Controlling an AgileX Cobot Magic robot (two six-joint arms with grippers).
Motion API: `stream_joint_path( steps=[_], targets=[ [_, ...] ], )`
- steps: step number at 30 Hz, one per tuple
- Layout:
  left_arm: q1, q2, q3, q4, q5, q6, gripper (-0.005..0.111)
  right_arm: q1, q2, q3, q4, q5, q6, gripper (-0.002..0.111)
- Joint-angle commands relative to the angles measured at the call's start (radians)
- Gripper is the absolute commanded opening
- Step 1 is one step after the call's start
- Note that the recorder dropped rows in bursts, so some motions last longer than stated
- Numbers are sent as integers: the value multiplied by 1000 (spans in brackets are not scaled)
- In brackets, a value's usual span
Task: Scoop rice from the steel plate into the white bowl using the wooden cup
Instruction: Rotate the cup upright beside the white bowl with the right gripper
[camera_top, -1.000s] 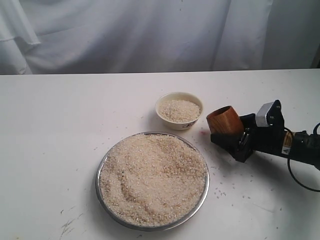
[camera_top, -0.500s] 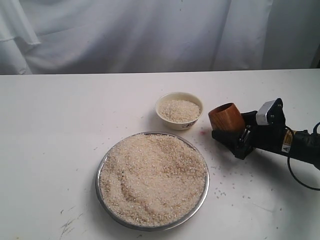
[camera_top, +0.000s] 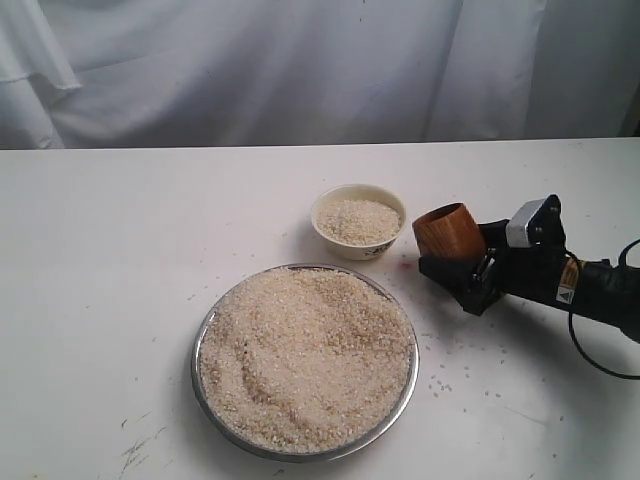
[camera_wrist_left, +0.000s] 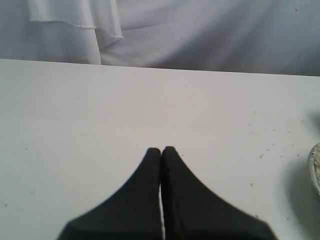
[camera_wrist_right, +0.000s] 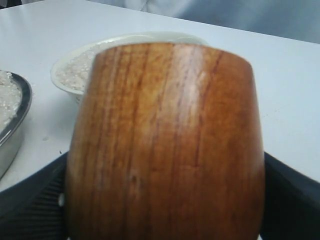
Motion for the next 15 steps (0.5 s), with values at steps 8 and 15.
stream_joint_path(
  steps=[8, 15],
  targets=[
    [-3, -4, 5, 1, -13, 1, 0, 22, -5, -2, 99, -23, 124, 78],
    [-3, -4, 5, 1, -13, 1, 0, 28, -5, -2, 97, -23, 134, 79]
  ],
)
